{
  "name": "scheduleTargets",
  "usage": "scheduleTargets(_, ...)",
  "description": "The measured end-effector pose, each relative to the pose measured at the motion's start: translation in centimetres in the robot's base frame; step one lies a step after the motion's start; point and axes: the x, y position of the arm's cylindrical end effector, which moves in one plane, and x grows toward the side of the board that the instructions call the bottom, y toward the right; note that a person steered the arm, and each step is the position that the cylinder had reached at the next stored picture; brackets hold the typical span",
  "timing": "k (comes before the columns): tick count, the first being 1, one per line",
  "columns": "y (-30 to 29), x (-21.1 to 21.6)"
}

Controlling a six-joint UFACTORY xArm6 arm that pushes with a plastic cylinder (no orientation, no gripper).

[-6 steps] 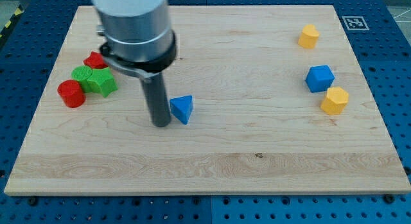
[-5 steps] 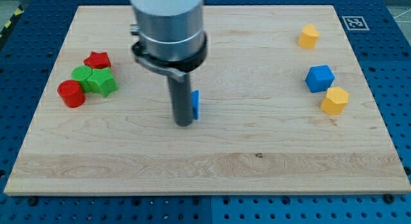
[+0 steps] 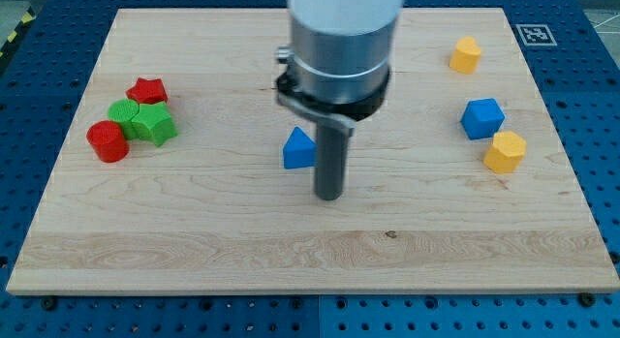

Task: Slide the blue triangle slightly right

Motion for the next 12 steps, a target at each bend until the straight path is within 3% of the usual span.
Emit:
scheduleTargets(2, -6.1, 0.0)
scheduleTargets(3, -6.3, -1.9)
scheduleTargets(6, 5.7, -2.3)
scheduleTargets(10, -6.2, -2.3)
scheduleTargets(12, -3.0, -6.1)
